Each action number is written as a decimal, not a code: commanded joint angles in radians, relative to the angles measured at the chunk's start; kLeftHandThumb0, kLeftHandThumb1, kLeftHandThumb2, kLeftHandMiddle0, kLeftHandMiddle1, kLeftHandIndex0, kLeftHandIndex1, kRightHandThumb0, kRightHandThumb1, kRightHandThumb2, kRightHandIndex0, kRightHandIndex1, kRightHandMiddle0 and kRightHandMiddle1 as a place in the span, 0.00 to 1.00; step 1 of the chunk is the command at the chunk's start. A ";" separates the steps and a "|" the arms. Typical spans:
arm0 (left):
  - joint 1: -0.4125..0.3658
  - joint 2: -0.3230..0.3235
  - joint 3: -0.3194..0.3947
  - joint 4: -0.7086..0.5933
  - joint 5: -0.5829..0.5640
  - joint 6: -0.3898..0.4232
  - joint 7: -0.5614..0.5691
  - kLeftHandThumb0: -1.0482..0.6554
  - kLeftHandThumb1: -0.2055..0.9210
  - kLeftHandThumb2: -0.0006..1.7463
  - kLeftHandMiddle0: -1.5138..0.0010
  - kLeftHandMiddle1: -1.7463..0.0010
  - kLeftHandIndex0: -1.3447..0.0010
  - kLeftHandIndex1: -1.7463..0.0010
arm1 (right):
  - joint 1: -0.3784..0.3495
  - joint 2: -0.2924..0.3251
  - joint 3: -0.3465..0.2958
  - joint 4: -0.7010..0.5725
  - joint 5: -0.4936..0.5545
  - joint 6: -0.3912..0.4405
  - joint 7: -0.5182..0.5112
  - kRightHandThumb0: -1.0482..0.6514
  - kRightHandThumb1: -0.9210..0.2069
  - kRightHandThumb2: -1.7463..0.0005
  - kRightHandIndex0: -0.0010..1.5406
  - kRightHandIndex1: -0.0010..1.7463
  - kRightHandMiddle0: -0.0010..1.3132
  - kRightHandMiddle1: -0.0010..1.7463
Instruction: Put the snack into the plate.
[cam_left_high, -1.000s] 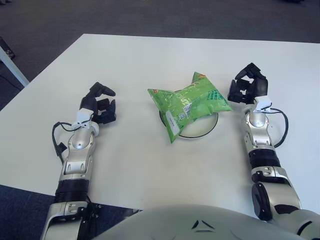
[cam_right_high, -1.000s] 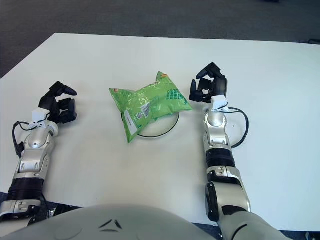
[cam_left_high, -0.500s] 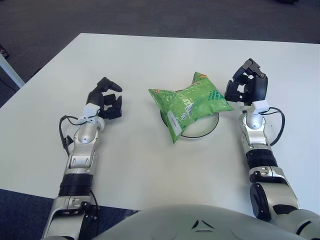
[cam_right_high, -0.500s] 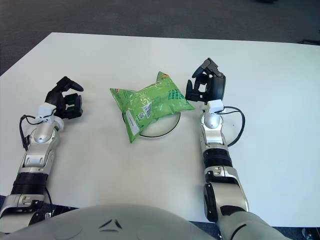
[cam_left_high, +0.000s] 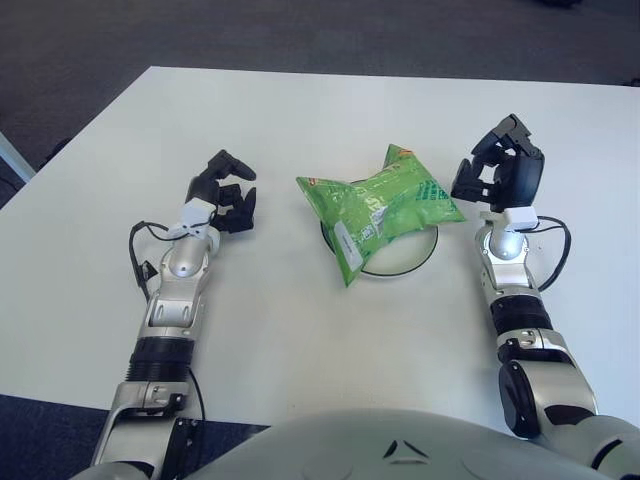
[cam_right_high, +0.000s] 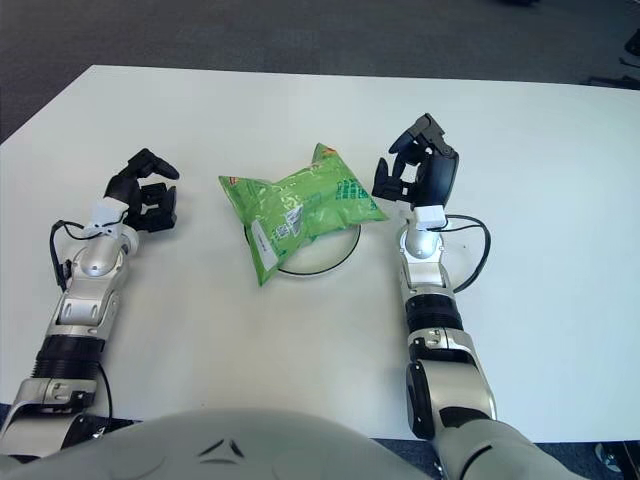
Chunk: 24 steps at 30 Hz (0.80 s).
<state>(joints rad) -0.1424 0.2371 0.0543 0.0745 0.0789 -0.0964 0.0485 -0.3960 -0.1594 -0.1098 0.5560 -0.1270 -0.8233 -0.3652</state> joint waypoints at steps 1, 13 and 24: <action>0.005 -0.046 -0.021 0.013 0.034 0.009 0.035 0.36 0.59 0.66 0.27 0.00 0.62 0.00 | 0.172 0.102 0.020 0.157 0.029 0.005 0.024 0.28 0.72 0.10 0.86 1.00 0.60 1.00; -0.002 -0.078 -0.033 0.040 0.025 -0.011 0.061 0.36 0.59 0.65 0.28 0.00 0.63 0.00 | 0.180 0.105 0.009 0.113 0.132 0.092 0.138 0.28 0.73 0.09 0.87 1.00 0.61 1.00; -0.015 -0.112 -0.059 0.069 0.074 -0.046 0.136 0.35 0.56 0.67 0.24 0.00 0.61 0.00 | 0.206 0.121 -0.006 -0.014 0.170 0.311 0.133 0.28 0.72 0.10 0.87 1.00 0.60 1.00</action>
<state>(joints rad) -0.1777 0.1988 0.0196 0.0938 0.1199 -0.1119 0.1311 -0.3802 -0.1560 -0.1168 0.5147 -0.0042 -0.6311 -0.2222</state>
